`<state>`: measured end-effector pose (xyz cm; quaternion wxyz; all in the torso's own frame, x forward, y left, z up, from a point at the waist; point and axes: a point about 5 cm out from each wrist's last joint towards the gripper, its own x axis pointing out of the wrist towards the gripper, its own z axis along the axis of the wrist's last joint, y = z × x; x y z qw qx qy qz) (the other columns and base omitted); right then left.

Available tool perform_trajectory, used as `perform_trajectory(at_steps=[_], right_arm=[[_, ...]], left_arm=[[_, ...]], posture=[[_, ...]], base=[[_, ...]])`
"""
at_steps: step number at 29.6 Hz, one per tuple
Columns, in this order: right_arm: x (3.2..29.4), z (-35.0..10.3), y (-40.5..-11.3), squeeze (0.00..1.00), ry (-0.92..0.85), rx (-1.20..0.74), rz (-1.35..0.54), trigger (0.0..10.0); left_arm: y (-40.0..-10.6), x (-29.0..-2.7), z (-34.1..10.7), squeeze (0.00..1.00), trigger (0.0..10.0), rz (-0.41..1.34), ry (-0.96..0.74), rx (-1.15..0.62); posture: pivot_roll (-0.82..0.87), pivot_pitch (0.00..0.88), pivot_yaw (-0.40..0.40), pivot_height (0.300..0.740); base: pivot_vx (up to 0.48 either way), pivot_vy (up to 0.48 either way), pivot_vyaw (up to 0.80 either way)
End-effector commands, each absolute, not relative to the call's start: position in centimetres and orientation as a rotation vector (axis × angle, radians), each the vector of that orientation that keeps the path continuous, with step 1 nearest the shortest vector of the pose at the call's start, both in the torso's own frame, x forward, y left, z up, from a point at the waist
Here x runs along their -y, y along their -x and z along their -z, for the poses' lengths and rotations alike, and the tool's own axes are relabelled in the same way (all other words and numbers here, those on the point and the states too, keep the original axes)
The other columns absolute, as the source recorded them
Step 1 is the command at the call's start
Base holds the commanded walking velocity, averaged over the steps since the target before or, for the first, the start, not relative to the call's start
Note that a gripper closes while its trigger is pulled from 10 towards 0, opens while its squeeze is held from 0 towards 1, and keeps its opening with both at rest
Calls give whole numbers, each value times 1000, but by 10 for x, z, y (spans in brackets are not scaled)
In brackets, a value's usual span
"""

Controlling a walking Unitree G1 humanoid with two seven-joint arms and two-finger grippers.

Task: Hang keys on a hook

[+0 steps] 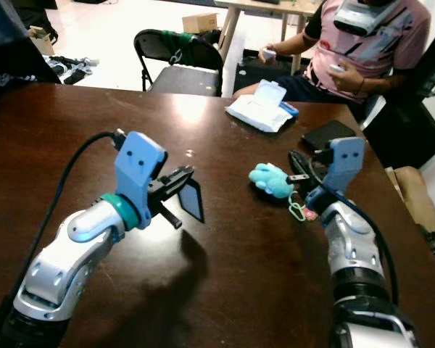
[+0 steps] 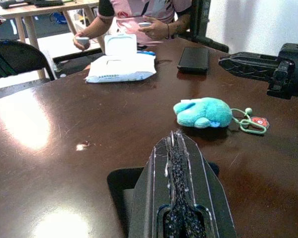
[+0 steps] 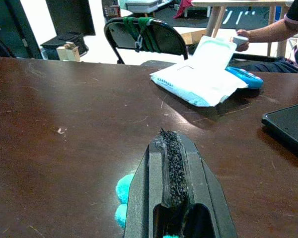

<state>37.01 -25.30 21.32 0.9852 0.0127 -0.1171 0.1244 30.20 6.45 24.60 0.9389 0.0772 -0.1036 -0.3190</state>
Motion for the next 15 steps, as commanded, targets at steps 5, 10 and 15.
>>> perform_trajectory(at_steps=[5,10,15], right_arm=[[267,-182,-359,1000,152,94,-212,10000],[294,-156,-344,1000,339,-58,-105,10000],[308,-147,-338,1000,395,-110,-31,10000]], left_arm=[[-302,-63,-246,0,10000,657,-154,219],[-302,-63,-246,0,10000,661,-155,219],[-302,-63,-246,0,10000,663,-155,219]], posture=[[38,141,49,740],[29,145,51,740],[30,146,52,740]], base=[[0,0,0],[0,0,0],[0,0,0]])
